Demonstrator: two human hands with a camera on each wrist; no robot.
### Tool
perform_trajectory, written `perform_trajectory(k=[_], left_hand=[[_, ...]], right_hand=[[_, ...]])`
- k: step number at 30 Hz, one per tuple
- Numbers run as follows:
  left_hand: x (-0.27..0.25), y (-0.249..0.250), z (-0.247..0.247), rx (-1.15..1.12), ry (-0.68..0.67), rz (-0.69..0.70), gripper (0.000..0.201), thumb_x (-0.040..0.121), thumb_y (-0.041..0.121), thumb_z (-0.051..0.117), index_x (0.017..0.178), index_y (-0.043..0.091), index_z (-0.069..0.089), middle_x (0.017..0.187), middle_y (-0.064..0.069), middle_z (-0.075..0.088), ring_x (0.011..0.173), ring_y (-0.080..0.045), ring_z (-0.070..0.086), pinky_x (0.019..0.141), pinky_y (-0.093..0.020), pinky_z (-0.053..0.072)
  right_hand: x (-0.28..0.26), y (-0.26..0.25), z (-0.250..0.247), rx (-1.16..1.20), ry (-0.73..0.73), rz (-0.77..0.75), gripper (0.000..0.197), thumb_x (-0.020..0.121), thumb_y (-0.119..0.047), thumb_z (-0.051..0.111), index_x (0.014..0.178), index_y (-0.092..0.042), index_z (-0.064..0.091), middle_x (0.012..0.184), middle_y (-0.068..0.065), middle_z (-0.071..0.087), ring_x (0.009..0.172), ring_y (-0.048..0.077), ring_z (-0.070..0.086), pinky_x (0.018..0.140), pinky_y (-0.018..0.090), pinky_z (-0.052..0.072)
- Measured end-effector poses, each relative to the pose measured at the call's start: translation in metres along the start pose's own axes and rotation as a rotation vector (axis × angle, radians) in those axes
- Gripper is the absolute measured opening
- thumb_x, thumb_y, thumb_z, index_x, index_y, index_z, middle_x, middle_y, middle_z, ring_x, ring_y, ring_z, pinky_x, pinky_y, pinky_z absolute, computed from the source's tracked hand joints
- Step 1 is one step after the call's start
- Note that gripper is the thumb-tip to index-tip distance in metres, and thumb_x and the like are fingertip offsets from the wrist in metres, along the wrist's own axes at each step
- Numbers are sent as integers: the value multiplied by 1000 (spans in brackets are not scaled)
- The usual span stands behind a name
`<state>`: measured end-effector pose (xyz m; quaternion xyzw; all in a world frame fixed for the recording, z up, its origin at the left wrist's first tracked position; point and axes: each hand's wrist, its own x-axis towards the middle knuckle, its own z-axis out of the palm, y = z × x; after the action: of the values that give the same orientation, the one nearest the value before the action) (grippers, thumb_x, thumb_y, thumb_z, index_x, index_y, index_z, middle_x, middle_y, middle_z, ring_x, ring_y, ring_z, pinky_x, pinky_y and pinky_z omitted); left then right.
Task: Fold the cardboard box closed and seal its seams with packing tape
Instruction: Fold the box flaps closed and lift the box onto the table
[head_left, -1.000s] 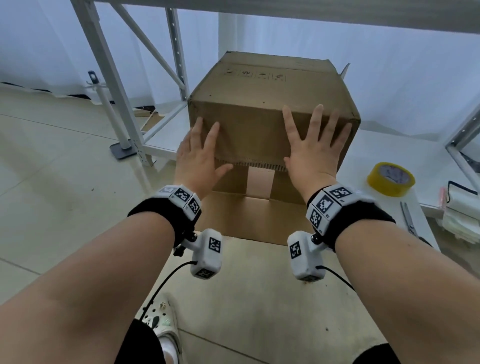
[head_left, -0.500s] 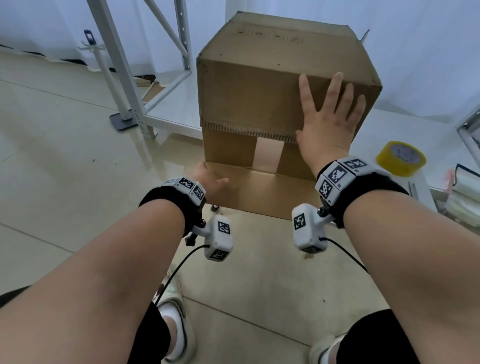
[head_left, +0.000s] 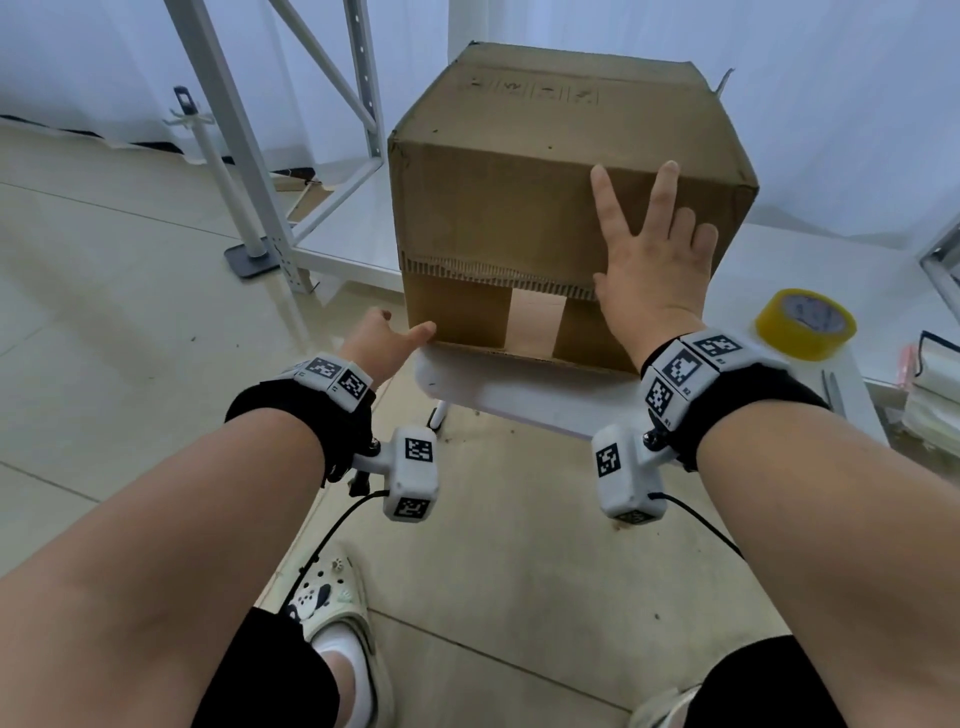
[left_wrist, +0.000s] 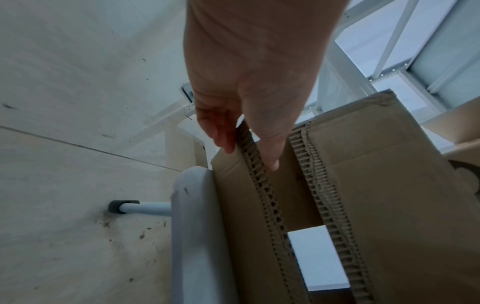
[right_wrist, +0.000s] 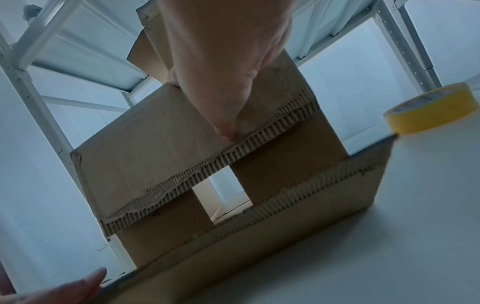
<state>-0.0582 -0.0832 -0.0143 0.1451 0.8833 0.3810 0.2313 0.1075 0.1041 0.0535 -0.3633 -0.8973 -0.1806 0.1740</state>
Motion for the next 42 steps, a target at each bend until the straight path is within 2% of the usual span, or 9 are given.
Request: perform_trajectory(k=[4, 7, 10, 14, 16, 22, 26, 33, 42], left_hand=[[-2, 8, -5, -122, 7, 51, 75, 82, 47, 68, 139, 9, 36, 125, -8, 56, 107, -22, 57, 95, -37, 48], [-5, 17, -4, -163, -14, 116, 44, 89, 24, 65, 126, 12, 47, 111, -5, 60, 80, -9, 54, 65, -14, 43], [-4, 26, -5, -221, -42, 113, 54, 89, 23, 65, 134, 7, 39, 116, -3, 58, 82, -7, 53, 59, -10, 41], [14, 41, -14, -246, -59, 55, 106, 76, 52, 71, 150, 14, 4, 136, -9, 47, 113, -22, 53, 96, -35, 46], [21, 47, -15, -250, -50, 41, 117, 65, 69, 68, 150, 22, 3, 137, -12, 48, 121, -27, 50, 101, -43, 42], [37, 47, -8, -344, 55, 126, 70, 84, 60, 56, 137, 18, 36, 113, -8, 63, 92, -20, 60, 76, -29, 46], [45, 40, -10, -289, 164, 166, 48, 88, 52, 56, 119, 16, 49, 106, -12, 67, 90, -23, 62, 81, -34, 51], [65, 25, -8, -197, 178, 115, 57, 57, 82, 48, 94, 39, 49, 93, -1, 67, 86, -26, 67, 83, -43, 55], [47, 49, 5, -333, 275, 159, 41, 93, 39, 55, 122, 10, 50, 107, -7, 59, 94, -20, 56, 81, -30, 45]], right_hand=[[0, 2, -3, -3, -10, -5, 98, 89, -18, 63, 147, -36, -13, 153, 24, 4, 106, 35, 47, 96, 46, 34], [1, 6, -11, 39, -33, -7, 97, 89, -23, 65, 150, -32, -11, 152, 23, 9, 110, 35, 45, 98, 47, 32], [6, 6, -19, 84, -19, 9, 98, 87, -33, 66, 152, -22, -7, 147, 21, 18, 117, 36, 38, 99, 46, 30], [16, 4, -22, 91, 30, 2, 83, 86, -37, 66, 147, -13, 17, 142, 20, 24, 130, 36, 25, 109, 48, 18], [21, 3, -20, 113, 53, 1, 79, 84, -36, 68, 143, -12, 23, 145, 20, 23, 138, 36, 17, 114, 52, 8], [25, 6, -9, 231, 93, 27, 75, 83, -35, 70, 142, -16, 28, 147, 13, 29, 142, 32, 19, 114, 54, 5], [24, 13, -3, 236, 119, 0, 82, 81, -38, 71, 147, -19, 26, 145, 13, 32, 140, 31, 22, 113, 54, 6], [27, 11, -12, 306, 89, 46, 68, 88, -36, 64, 145, -25, 31, 144, 12, 30, 139, 30, 21, 114, 53, 2], [18, 36, -5, 408, 63, 251, 72, 92, -49, 51, 150, -26, 17, 158, 13, 8, 146, 33, 0, 112, 62, -4]])
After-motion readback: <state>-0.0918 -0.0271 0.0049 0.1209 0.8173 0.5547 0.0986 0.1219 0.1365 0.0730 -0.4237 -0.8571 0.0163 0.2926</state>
